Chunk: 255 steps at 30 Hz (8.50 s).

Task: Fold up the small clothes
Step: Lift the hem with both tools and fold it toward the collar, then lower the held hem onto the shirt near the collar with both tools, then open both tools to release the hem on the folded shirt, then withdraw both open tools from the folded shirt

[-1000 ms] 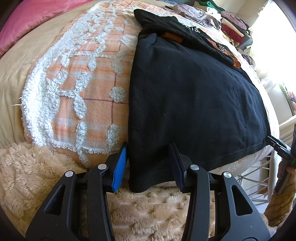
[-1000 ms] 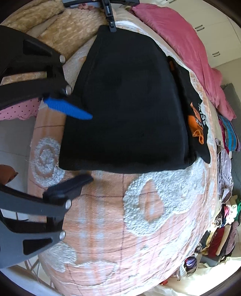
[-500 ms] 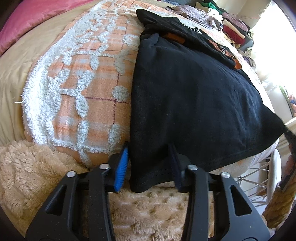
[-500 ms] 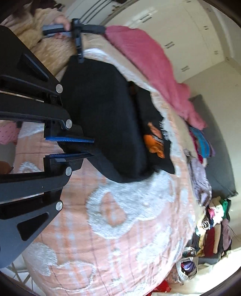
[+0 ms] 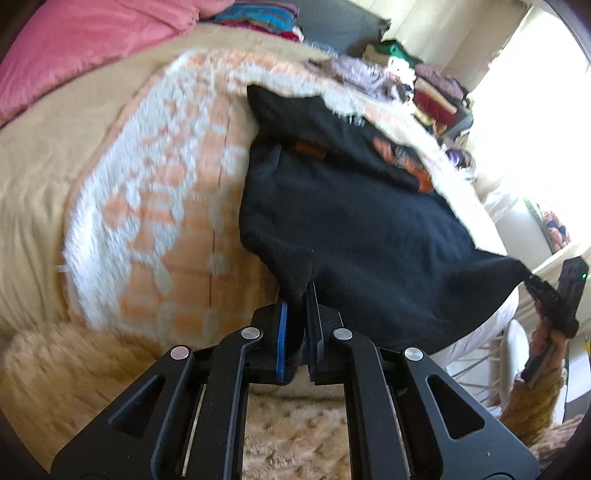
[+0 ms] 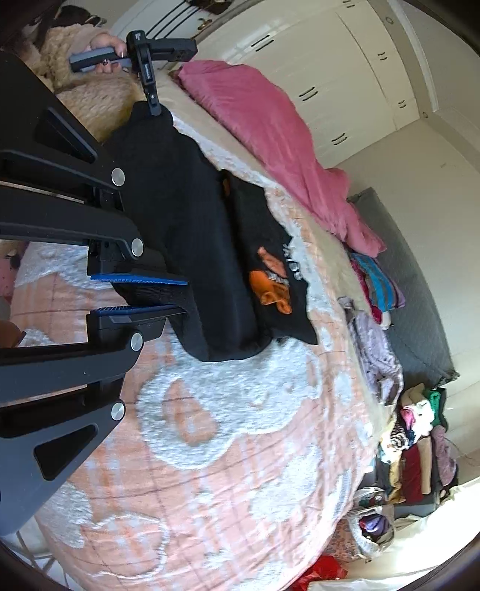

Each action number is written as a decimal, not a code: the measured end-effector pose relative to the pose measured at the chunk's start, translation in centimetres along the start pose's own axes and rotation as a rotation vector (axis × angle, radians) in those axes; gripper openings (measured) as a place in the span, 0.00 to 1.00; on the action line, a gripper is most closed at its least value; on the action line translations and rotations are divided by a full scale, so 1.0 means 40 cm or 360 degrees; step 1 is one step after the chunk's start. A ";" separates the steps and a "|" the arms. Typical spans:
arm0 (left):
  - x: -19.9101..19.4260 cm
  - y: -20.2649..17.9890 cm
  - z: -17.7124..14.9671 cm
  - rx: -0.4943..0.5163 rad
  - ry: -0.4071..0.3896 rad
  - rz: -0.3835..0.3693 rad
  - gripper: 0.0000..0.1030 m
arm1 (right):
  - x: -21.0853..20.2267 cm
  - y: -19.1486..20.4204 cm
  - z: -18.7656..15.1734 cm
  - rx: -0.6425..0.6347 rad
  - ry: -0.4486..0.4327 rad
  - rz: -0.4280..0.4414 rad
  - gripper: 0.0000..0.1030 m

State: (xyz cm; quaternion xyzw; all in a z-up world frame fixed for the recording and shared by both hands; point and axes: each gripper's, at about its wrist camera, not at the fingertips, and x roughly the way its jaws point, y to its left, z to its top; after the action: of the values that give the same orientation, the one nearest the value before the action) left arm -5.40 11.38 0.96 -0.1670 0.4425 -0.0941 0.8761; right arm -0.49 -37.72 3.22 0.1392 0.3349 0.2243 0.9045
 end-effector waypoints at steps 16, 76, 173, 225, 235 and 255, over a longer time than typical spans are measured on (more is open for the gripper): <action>-0.056 -0.033 0.119 0.0002 -0.0187 -0.0016 0.02 | -0.035 0.020 0.115 -0.0045 -0.0247 0.0016 0.08; 0.150 0.030 0.475 -0.0071 -0.0334 0.0142 0.02 | 0.316 -0.022 0.435 -0.0081 -0.0268 -0.0230 0.08; 0.441 0.106 0.550 0.0055 -0.0222 0.0208 0.08 | 0.747 -0.114 0.458 -0.0178 0.0271 -0.0487 0.19; 0.351 0.065 0.521 0.0190 -0.0316 0.0471 0.41 | 0.618 -0.047 0.400 -0.0220 0.0071 -0.0590 0.39; 0.359 -0.043 0.408 0.0296 -0.0149 0.0314 0.52 | 0.561 0.045 0.271 -0.0369 0.0190 -0.0427 0.45; 0.358 -0.013 0.321 0.0086 -0.0052 0.0159 0.63 | 0.502 0.017 0.183 -0.0243 0.0203 -0.0378 0.72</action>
State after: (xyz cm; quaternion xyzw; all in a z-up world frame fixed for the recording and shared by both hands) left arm 13.40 9.11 -2.42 -0.1225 0.4332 -0.0594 0.8910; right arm 17.75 -27.86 -2.01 0.0151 0.3876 0.1490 0.9096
